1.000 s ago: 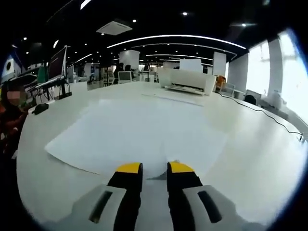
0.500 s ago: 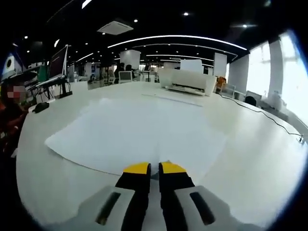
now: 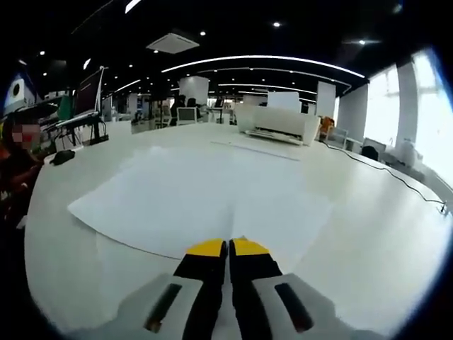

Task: Organize the stack of printing papers by aligning and flattening the scattered papers on the table

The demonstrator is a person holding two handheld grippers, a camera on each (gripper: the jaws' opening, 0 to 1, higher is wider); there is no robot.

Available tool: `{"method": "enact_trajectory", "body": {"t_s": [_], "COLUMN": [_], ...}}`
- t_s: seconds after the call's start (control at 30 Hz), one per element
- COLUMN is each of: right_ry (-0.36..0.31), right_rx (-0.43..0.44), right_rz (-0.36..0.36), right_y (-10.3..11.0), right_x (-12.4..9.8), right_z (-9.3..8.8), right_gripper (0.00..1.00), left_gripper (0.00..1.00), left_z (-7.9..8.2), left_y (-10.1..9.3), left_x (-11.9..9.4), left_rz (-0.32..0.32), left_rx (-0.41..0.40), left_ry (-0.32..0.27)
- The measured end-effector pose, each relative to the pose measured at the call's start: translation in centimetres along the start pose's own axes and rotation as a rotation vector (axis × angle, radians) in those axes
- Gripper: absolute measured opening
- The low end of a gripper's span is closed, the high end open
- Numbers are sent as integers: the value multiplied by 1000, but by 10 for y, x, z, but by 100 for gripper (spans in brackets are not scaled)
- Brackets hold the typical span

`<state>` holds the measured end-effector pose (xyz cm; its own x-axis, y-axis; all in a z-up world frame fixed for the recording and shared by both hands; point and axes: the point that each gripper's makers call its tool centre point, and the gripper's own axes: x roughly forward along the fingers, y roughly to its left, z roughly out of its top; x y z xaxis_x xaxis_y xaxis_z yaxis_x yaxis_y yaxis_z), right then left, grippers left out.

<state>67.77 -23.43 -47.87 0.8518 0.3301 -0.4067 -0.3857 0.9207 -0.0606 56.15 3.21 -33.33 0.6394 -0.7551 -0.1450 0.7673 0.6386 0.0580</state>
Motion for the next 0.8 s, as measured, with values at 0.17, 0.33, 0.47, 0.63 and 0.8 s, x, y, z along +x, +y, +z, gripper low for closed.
{"method": "enact_trajectory", "body": {"t_s": [0.17, 0.33, 0.47, 0.63, 0.8], "right_ry": [-3, -2, -2, 5, -4], "right_rx": [12, 18, 20, 14, 6], "right_rz": [3, 8, 10, 11, 19], "right_y": [0, 1, 1, 3, 4], "right_x": [-2, -2, -2, -2, -2], "right_z": [1, 1, 1, 1, 6], "right_gripper": [0, 0, 0, 0, 0], "left_gripper": [97, 97, 97, 97, 97], "left_z": [3, 5, 4, 1, -2], "left_y": [2, 3, 3, 6, 11], "left_x": [-3, -3, -2, -2, -2], "left_rz": [7, 8, 6, 11, 16], "left_rx": [4, 7, 10, 5, -4], "left_ry": [-5, -6, -2, -10, -13]}}
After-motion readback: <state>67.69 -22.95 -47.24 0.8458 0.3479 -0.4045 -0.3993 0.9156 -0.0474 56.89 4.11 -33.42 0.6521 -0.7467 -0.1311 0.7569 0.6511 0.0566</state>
